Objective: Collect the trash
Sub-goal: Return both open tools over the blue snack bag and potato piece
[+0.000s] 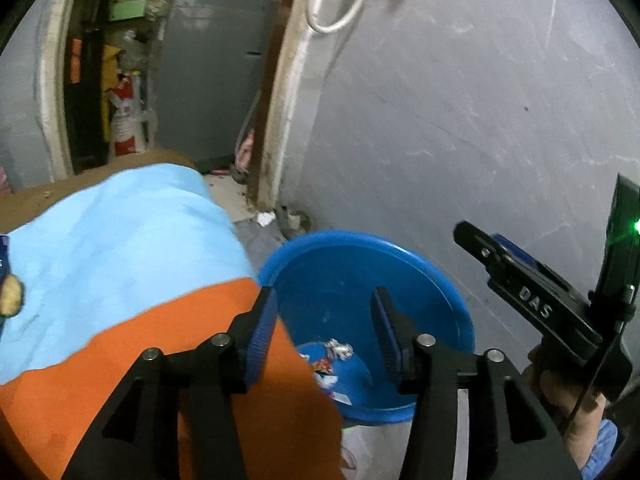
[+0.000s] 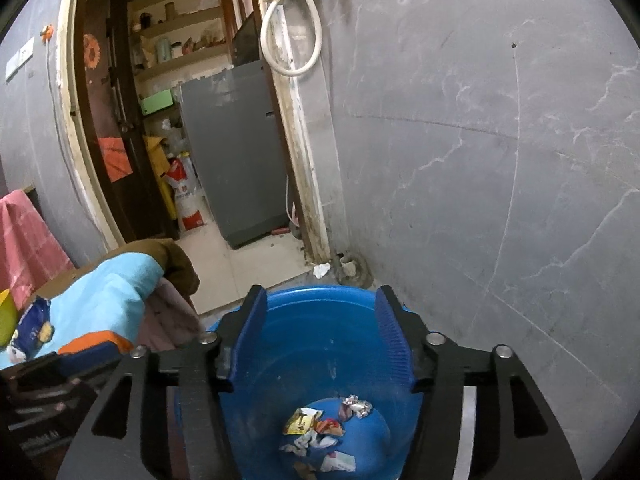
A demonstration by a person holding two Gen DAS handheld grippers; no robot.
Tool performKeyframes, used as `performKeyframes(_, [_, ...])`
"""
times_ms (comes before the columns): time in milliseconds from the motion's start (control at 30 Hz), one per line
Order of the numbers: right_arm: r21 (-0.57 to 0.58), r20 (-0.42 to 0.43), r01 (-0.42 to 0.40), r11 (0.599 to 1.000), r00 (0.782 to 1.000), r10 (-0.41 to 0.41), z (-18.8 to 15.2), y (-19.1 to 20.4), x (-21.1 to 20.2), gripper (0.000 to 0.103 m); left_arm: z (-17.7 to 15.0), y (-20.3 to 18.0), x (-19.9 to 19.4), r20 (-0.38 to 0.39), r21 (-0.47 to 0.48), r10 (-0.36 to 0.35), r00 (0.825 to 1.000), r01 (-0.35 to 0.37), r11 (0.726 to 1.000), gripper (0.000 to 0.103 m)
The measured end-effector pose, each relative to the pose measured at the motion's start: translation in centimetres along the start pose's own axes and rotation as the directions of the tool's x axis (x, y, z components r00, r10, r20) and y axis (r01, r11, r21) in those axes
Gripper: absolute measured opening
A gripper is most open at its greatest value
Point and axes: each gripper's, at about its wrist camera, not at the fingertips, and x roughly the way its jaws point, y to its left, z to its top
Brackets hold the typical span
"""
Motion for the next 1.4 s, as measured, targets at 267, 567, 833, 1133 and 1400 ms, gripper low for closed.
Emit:
performKeyframes(267, [0.016, 0.082, -0.022, 1.0, 0.996, 0.02, 0.2, 0.6, -1.4, 0.088, 0.6, 2.1, -3.8, 0.151, -0.061, 0.143, 0.978, -0.135, 0.989, 0.084])
performKeyframes(567, [-0.002, 0.227, -0.075, 0.997, 0.971, 0.074, 0.6, 2.4, -3.4, 0.103, 0.1, 4.1, -8.4, 0.318, -0.133, 0.3, 0.899, -0.271, 0.953, 0.1])
performKeyframes(833, [-0.054, 0.353, -0.123, 0.991, 0.926, 0.134, 0.9, 5.1, -5.2, 0.103, -0.7, 6.0, -12.0, 0.387, -0.196, 0.389, 0.836, -0.338, 0.921, 0.1])
performKeyframes(1133, [-0.125, 0.458, -0.162, 0.979, 0.866, 0.202, 0.5, 8.7, -7.1, 0.103, -1.0, 8.5, -15.2, 0.441, -0.229, 0.462, 0.77, -0.401, 0.887, 0.101])
performKeyframes(1400, [-0.184, 0.498, -0.201, 0.962, 0.825, 0.267, 0.1, 11.9, -8.0, 0.103, -2.3, 10.4, -18.4, 0.474, -0.273, 0.525, 0.707, -0.449, 0.851, 0.101])
